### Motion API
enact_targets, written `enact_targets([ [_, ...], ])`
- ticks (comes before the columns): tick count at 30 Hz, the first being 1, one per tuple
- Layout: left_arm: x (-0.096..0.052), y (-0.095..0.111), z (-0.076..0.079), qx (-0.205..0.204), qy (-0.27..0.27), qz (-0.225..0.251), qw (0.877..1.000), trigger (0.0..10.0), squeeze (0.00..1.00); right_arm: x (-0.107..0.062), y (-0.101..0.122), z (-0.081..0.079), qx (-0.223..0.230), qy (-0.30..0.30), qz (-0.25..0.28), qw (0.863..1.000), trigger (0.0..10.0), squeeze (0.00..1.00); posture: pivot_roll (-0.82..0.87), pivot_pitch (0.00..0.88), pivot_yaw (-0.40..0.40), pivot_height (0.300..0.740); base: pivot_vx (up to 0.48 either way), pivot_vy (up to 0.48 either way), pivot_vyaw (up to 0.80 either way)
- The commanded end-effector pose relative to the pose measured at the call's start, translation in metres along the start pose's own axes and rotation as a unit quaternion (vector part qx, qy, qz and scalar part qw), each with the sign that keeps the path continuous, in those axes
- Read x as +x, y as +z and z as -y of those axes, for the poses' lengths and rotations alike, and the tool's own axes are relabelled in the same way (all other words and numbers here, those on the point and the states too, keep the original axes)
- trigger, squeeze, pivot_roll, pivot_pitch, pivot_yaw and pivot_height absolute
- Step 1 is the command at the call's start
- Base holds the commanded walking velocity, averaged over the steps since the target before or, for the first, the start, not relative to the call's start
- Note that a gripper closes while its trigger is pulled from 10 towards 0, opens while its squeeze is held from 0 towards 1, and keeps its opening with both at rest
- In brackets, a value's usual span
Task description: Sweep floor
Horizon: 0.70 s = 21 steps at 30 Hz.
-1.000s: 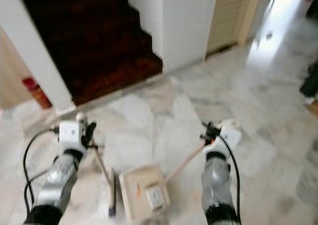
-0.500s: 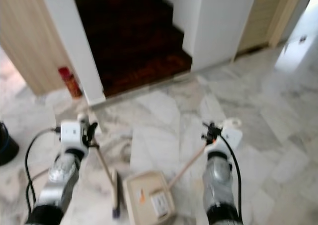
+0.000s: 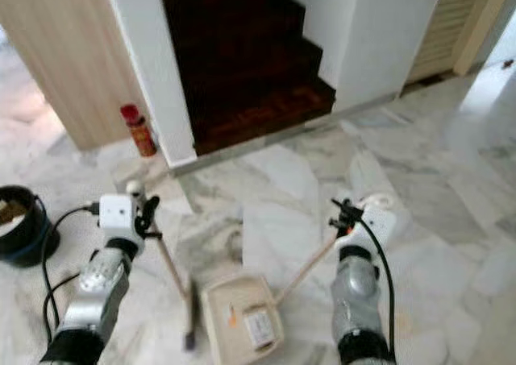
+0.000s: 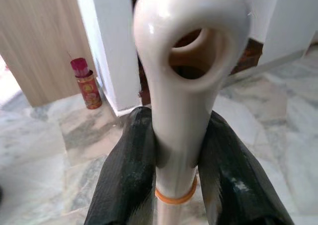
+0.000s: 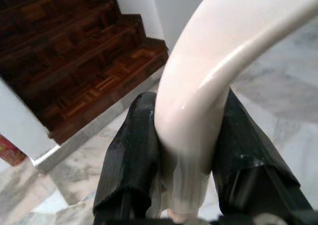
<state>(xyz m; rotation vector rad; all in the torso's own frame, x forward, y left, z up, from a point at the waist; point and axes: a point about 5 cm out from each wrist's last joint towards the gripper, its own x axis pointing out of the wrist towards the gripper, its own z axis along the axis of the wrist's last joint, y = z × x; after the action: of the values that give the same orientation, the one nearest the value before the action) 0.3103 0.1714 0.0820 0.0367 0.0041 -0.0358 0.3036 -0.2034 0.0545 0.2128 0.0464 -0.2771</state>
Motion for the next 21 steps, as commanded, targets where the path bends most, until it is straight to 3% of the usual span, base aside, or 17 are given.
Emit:
enact_targets([
  [1,-0.0001,0.0068,-0.0113,0.009,0.015,0.015,1.0,10.0,0.0,0.0035,0.0089,-0.0137,0.011,0.016,0.021,1.0,10.0,0.0,-0.05,0.0,0.025,0.74,0.0,0.39,0.0],
  [10,0.0,0.0071,-0.0112,0.01,0.015,0.015,1.0,10.0,0.0,0.0034,0.0086,-0.0141,0.014,0.018,0.02,1.0,10.0,0.0,-0.04,0.0,0.026,0.74,0.0,0.388,0.0],
  [21,-0.0005,0.0071,-0.011,0.011,0.016,0.014,1.0,10.0,0.0,0.0032,0.009,-0.0153,0.015,0.021,0.021,0.999,10.0,0.0,-0.04,0.0,0.025,0.74,0.0,0.39,0.5],
])
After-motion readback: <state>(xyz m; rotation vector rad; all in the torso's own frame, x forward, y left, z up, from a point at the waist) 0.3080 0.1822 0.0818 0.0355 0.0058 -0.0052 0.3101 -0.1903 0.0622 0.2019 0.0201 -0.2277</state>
